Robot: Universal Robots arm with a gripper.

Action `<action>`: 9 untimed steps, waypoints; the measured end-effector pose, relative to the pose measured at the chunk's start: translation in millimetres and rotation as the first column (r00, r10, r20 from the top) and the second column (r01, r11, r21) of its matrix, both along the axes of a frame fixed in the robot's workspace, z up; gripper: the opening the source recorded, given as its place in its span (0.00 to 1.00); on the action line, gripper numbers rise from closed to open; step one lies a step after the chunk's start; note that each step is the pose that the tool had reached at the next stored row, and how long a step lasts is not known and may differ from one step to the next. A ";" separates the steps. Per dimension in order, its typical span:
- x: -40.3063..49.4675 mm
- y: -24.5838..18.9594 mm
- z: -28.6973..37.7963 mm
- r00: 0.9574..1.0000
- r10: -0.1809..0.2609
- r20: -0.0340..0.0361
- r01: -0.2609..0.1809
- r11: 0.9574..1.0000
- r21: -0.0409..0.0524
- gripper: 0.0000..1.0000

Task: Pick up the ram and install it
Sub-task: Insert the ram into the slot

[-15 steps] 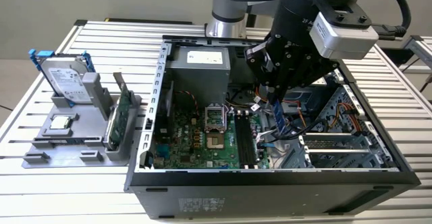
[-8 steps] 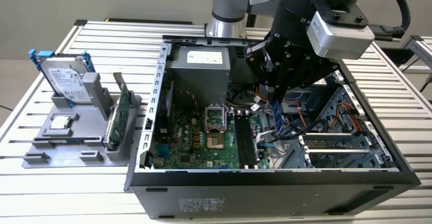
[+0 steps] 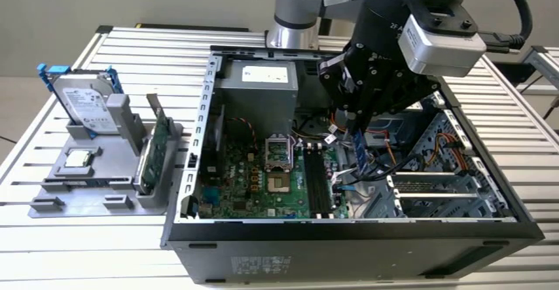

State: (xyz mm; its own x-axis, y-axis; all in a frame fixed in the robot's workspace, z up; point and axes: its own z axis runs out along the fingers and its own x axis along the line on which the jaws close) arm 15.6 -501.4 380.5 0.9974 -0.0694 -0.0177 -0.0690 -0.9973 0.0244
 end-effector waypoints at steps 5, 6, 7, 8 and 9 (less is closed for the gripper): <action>3.4 0.7 0.0 1.000 0.000 0.000 0.000 1.000 0.000 0.00; 4.2 0.9 0.0 1.000 0.000 0.000 0.000 1.000 0.000 0.00; 5.0 1.0 0.0 1.000 0.000 0.000 0.000 1.000 0.000 0.00; 5.9 1.1 0.0 1.000 0.000 0.000 0.000 1.000 0.000 0.00; 7.0 1.2 0.0 1.000 0.000 0.000 0.000 1.000 0.000 0.00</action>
State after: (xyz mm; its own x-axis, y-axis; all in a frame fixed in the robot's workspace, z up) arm 22.6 -500.2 380.5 0.9974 -0.0696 -0.0177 -0.0691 -0.9973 0.0248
